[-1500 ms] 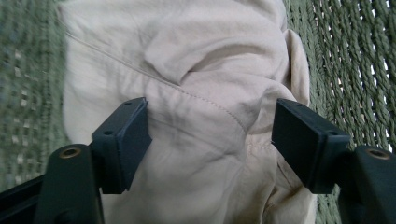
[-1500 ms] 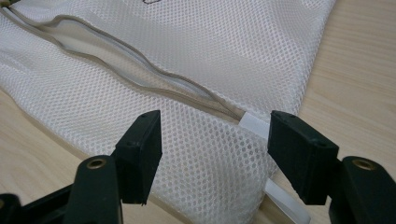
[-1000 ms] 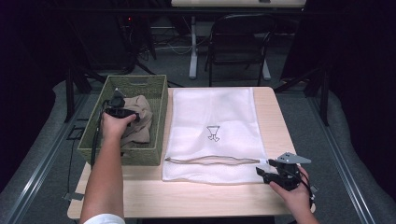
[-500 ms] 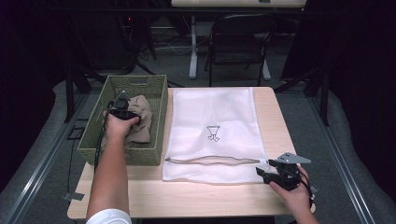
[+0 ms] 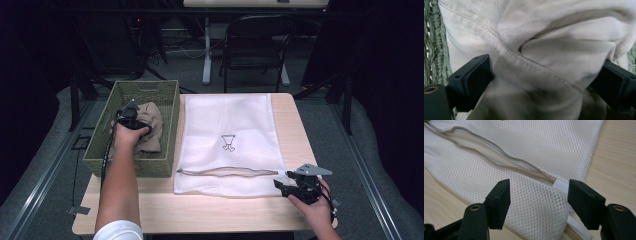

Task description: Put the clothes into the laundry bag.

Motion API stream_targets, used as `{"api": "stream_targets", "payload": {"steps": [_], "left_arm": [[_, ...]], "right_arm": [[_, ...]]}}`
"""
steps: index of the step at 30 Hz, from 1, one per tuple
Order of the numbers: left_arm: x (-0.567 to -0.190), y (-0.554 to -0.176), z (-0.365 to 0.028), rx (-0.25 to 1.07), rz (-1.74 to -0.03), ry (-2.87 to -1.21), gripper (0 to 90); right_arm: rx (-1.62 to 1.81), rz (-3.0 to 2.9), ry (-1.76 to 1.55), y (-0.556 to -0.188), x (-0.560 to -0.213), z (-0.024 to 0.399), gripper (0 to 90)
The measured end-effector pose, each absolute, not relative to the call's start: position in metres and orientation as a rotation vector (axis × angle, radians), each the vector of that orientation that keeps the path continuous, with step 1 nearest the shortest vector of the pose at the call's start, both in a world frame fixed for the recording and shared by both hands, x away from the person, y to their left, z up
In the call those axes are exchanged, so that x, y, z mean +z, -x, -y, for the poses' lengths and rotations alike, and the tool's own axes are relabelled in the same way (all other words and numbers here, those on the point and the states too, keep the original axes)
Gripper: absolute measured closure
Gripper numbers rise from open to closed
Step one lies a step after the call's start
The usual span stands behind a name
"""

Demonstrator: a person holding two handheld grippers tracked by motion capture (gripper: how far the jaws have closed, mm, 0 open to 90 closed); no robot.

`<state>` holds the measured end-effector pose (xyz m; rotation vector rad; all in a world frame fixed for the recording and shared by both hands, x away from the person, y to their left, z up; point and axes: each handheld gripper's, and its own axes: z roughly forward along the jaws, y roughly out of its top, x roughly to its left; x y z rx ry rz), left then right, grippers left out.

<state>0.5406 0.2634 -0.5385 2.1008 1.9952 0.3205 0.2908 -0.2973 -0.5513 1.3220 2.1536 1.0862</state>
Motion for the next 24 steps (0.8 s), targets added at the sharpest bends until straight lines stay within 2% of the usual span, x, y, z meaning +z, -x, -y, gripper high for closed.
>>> {"api": "stream_targets", "payload": {"steps": [5,24], "left_arm": [[-0.544,-0.541,-0.266,0.331,-1.987,-2.117,0.0],[-0.550,-0.543,-0.265,0.328,-2.028,-2.103,0.5]], "right_arm": [[1.089,-2.154,-1.323,-0.291,-0.552,0.297,34.7],[1.084,-2.168,-1.323,-0.292,-0.554,0.295,34.7]]}}
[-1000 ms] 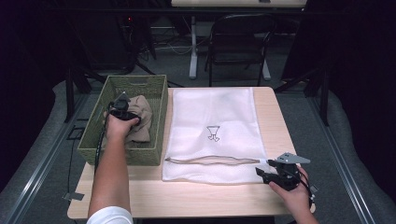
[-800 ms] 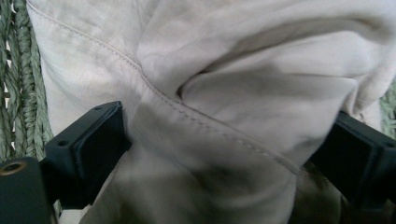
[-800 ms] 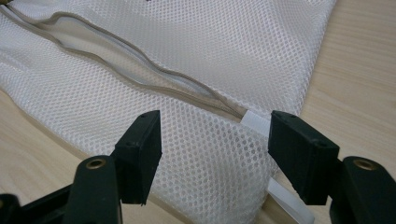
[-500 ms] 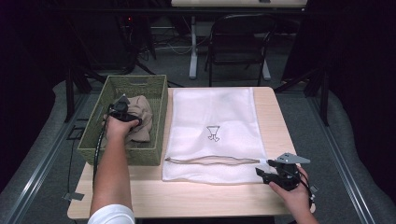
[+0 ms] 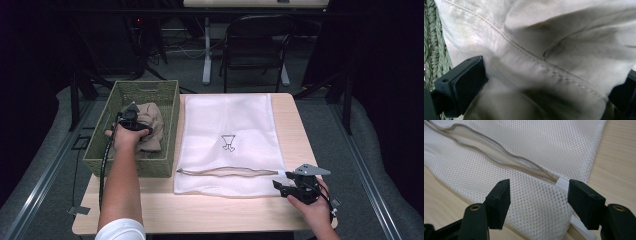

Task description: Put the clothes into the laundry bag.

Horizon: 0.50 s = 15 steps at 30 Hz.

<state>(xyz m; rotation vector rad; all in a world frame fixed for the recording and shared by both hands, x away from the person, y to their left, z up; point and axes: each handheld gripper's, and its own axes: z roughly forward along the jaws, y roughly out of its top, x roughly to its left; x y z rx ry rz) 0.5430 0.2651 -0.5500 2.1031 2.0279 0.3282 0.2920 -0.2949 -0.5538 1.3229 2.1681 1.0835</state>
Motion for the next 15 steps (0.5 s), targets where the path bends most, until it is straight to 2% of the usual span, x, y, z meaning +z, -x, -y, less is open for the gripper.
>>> {"api": "stream_targets", "payload": {"steps": [15], "left_arm": [[-0.5517,-0.5431,-0.2655,0.322,-2.032,-2.083,2.0]], "right_arm": [[1.082,-2.176,-1.325,-0.2927,-0.5548,0.2942,34.7]]}}
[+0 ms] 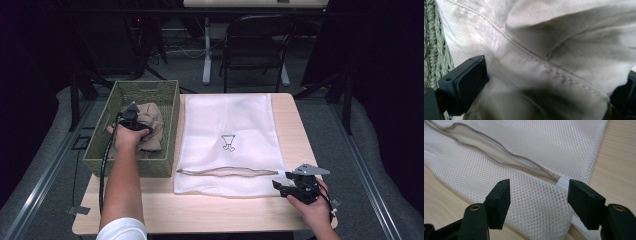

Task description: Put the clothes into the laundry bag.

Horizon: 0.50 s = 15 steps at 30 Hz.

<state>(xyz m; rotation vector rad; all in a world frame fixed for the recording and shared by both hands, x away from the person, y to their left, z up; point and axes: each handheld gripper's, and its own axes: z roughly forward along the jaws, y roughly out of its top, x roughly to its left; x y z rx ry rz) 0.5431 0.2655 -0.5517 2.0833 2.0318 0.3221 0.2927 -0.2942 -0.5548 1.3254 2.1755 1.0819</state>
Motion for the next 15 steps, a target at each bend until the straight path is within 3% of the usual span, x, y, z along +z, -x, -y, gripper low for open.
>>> {"api": "stream_targets", "payload": {"steps": [9,15], "left_arm": [[-0.5500,-0.5439,-0.2676,0.274,-2.030,-2.067,10.1],[-0.5469,-0.5434,-0.2663,0.278,-2.030,-2.070,20.7]], "right_arm": [[1.083,-2.176,-1.325,-0.2932,-0.5555,0.2939,34.7],[1.082,-2.175,-1.328,-0.2929,-0.5555,0.2941,34.7]]}}
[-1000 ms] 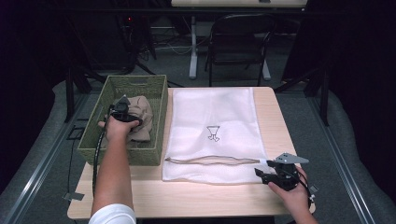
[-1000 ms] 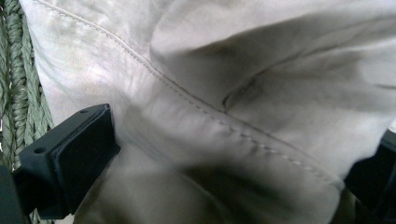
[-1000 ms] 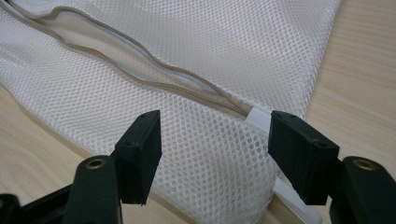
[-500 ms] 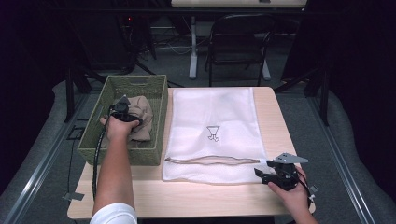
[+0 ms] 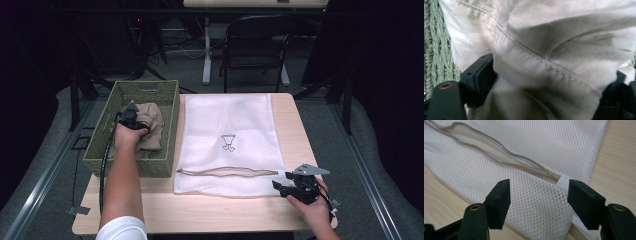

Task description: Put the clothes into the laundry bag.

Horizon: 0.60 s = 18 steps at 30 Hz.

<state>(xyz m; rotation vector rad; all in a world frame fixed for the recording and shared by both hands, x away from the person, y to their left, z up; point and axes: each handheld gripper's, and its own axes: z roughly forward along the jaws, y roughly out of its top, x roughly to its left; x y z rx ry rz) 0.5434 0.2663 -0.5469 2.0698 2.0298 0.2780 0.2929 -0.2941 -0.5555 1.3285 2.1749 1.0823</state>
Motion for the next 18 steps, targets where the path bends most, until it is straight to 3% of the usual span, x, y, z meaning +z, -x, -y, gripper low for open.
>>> {"api": "stream_targets", "payload": {"steps": [5,9,18], "left_arm": [[-0.544,-0.543,-0.266,0.293,-2.020,-2.084,33.2],[-0.540,-0.542,-0.266,0.304,-2.013,-2.102,48.1],[-0.533,-0.541,-0.274,0.265,-2.025,-2.068,57.5]], "right_arm": [[1.087,-2.179,-1.323,-0.293,-0.555,0.294,34.7],[1.084,-2.180,-1.327,-0.293,-0.555,0.295,34.8],[1.083,-2.170,-1.329,-0.293,-0.554,0.298,34.8]]}}
